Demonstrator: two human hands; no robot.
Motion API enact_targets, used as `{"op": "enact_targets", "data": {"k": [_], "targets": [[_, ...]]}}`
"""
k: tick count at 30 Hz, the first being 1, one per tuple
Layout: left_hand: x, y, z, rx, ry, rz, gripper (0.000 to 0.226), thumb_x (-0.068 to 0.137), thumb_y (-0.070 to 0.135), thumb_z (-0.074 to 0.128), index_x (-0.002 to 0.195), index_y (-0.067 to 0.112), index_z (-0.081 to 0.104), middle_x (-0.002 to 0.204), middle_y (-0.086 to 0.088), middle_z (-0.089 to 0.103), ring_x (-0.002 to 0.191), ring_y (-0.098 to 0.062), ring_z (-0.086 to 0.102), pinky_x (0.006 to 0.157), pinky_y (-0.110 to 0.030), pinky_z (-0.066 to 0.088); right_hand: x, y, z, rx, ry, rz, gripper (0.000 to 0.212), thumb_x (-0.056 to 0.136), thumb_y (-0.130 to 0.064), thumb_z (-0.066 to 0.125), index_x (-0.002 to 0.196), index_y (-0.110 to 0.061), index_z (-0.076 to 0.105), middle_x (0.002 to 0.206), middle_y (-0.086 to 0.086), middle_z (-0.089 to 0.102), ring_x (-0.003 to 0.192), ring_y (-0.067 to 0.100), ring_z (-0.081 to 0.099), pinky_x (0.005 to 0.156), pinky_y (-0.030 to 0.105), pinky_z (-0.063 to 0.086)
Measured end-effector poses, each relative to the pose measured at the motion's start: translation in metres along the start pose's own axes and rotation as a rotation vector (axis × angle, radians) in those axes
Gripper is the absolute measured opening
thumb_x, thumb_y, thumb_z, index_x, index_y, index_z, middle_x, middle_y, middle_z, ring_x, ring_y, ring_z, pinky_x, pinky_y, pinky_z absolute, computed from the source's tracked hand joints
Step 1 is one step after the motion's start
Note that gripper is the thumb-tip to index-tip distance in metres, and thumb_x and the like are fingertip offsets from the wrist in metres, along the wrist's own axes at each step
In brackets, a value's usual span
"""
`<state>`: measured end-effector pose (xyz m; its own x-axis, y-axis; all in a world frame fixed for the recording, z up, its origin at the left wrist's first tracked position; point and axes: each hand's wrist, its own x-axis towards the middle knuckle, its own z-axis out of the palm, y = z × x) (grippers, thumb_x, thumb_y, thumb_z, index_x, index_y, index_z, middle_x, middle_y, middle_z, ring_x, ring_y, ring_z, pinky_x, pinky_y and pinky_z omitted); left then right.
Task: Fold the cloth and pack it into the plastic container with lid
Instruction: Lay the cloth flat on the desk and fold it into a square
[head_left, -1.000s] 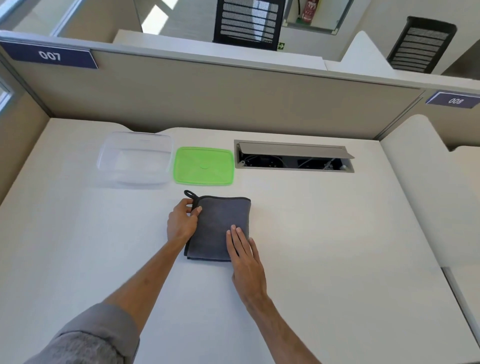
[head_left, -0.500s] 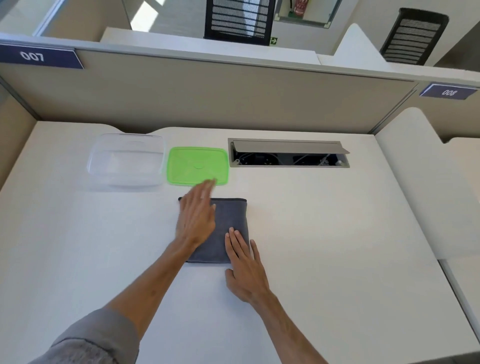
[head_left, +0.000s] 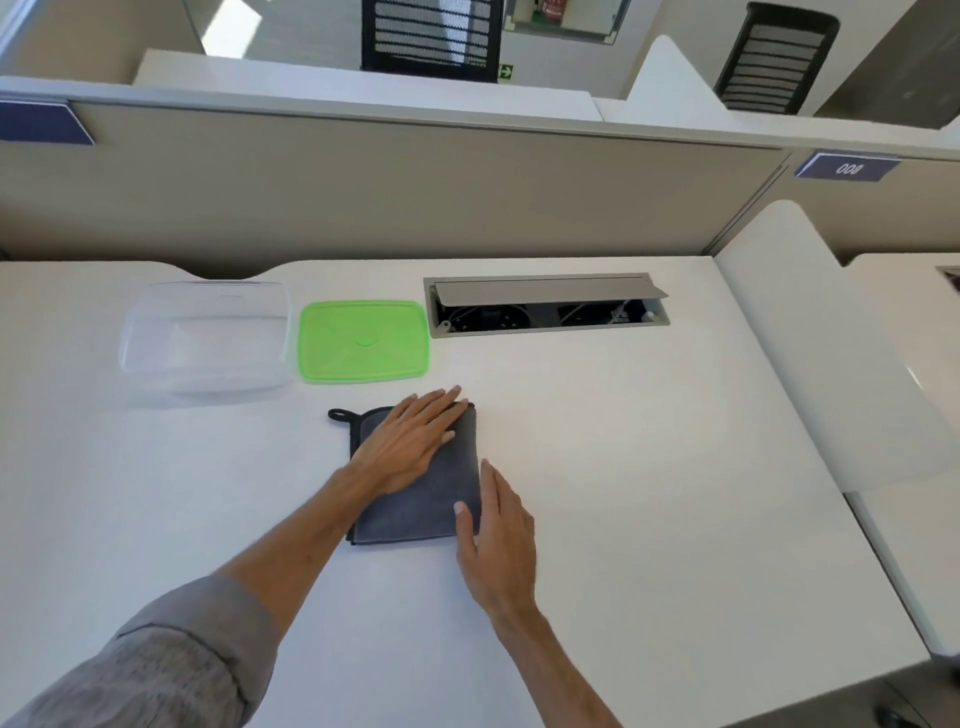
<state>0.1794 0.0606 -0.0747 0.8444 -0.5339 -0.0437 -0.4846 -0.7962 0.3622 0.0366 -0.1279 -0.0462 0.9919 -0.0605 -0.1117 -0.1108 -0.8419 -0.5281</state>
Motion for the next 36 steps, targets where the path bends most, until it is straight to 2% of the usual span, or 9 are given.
{"op": "enact_targets", "data": {"k": [4,8,14,17,20,24,29,32,36], "targets": [[0.019,-0.007,-0.021,-0.112,-0.130,-0.108,0.068,0.114,0.047,0.048,0.174,0.022,0.027,0.172,-0.008,0.043,0.157,-0.032,0.041,0.129,-0.047,0.031,0.005,-0.009,-0.008,0.128,-0.060,0.391,0.059,0.090,-0.068,0.068,0.127,-0.023,0.059,0.119,-0.007,0.067,0.108,0.019,0.067,0.089,0.038,0.057],[0.035,-0.013,-0.030,-0.066,-0.210,-0.101,0.069,0.106,0.048,0.061,0.168,0.024,0.041,0.157,-0.007,0.054,0.148,-0.031,0.046,0.121,-0.048,0.034,0.015,-0.015,-0.014,0.332,-0.188,0.578,0.049,0.083,-0.060,0.083,0.104,-0.020,0.063,0.098,-0.007,0.072,0.082,0.013,0.068,0.060,0.026,0.046],[0.044,-0.015,-0.037,-0.187,-0.369,-0.244,0.072,0.095,0.050,0.076,0.156,0.019,0.055,0.147,-0.015,0.059,0.139,-0.037,0.051,0.115,-0.051,0.041,0.015,-0.014,-0.017,0.633,-0.206,0.641,0.026,0.087,-0.028,0.080,0.093,-0.013,0.060,0.092,0.005,0.070,0.075,0.016,0.062,0.059,0.026,0.053],[0.031,-0.016,-0.040,-0.294,-0.391,-0.284,0.070,0.080,0.066,0.066,0.119,0.008,0.068,0.119,-0.017,0.061,0.107,-0.034,0.060,0.094,-0.046,0.049,0.012,-0.011,-0.026,0.863,-0.174,0.668,0.026,0.090,-0.018,0.077,0.107,-0.008,0.060,0.113,0.014,0.073,0.096,0.025,0.072,0.076,0.038,0.069],[0.013,-0.016,-0.042,-0.555,-0.213,-0.336,0.055,0.083,0.062,0.072,0.098,0.010,0.061,0.099,-0.014,0.062,0.084,-0.025,0.055,0.074,-0.042,0.043,0.016,-0.007,-0.036,1.009,-0.110,0.674,0.028,0.095,-0.013,0.076,0.116,-0.011,0.058,0.118,0.012,0.072,0.104,0.026,0.073,0.076,0.043,0.070],[-0.013,-0.011,-0.040,-0.736,-0.125,-0.480,0.042,0.103,0.052,0.071,0.117,0.015,0.057,0.102,-0.001,0.066,0.091,-0.018,0.064,0.078,-0.040,0.051,0.025,0.000,-0.042,1.093,-0.070,0.680,0.037,0.095,-0.013,0.080,0.127,-0.015,0.061,0.120,0.005,0.078,0.110,0.026,0.077,0.076,0.039,0.068],[-0.055,-0.014,-0.041,-0.824,-0.025,-0.645,0.047,0.104,0.052,0.069,0.127,0.012,0.055,0.109,-0.005,0.067,0.101,-0.026,0.066,0.093,-0.049,0.055,0.032,0.007,-0.030,0.939,-0.249,0.577,0.031,0.082,-0.011,0.078,0.112,-0.005,0.075,0.115,0.014,0.081,0.118,0.038,0.074,0.101,0.046,0.064],[-0.081,-0.010,-0.054,-0.951,-0.031,-0.697,0.045,0.104,0.049,0.071,0.133,0.019,0.054,0.116,-0.005,0.072,0.105,-0.024,0.071,0.089,-0.045,0.061,0.039,0.003,-0.028,0.809,-0.309,0.457,0.025,0.089,-0.020,0.074,0.112,-0.016,0.068,0.114,0.009,0.078,0.117,0.034,0.074,0.105,0.053,0.062],[-0.126,-0.010,-0.065,-1.131,-0.104,-0.733,0.047,0.106,0.036,0.071,0.145,0.028,0.045,0.129,-0.007,0.077,0.118,-0.025,0.077,0.082,-0.046,0.069,0.050,-0.007,-0.025,0.645,-0.412,0.275,0.019,0.103,-0.036,0.064,0.114,-0.044,0.050,0.118,-0.003,0.078,0.108,0.024,0.078,0.090,0.059,0.067]]}}
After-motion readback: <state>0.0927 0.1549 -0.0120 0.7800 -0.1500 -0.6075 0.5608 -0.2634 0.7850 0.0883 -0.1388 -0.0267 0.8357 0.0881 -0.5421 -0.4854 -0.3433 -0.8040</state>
